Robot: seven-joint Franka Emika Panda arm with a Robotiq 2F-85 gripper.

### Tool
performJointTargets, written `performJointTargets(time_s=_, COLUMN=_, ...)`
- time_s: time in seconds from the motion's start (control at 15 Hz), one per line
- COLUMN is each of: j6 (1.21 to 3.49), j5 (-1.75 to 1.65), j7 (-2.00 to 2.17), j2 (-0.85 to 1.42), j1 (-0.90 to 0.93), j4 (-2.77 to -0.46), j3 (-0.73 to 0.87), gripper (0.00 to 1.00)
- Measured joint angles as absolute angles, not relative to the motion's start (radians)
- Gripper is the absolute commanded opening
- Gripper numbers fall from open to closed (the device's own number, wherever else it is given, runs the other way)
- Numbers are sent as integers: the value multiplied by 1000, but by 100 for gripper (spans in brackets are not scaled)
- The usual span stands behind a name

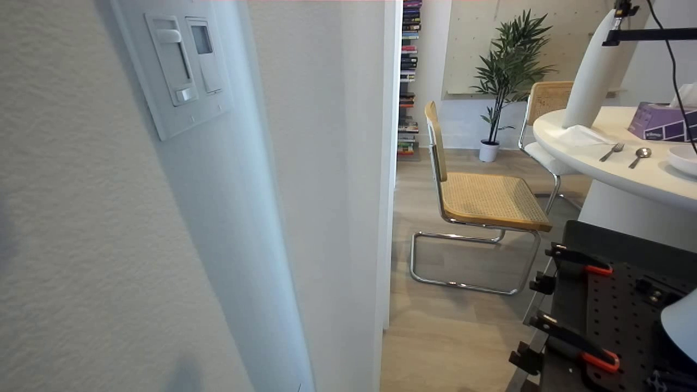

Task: Pull the blinds to the right, switch off the light, then pull the blinds to the left

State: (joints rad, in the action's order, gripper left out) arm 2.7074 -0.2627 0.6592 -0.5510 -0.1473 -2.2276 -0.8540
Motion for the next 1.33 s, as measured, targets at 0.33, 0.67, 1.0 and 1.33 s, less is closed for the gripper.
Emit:
performJointTargets(time_s=0.33, j6=2710, j5=-339, j7=718, j2=-631, j1=-291, j4=-2200, j3=-962, gripper=0)
performJointTargets(time_s=0.67, j6=2674, j5=-341, j7=718, j2=-755, j1=-370, j4=-2196, j3=-989, gripper=0)
performJointTargets(time_s=1.0, j6=2514, j5=-340, j7=709, j2=-806, j1=-413, j4=-2196, j3=-978, gripper=0)
performJointTargets(time_s=1.33, j6=2321, j5=-340, j7=651, j2=-775, j1=-420, j4=-2195, j3=-926, gripper=0)
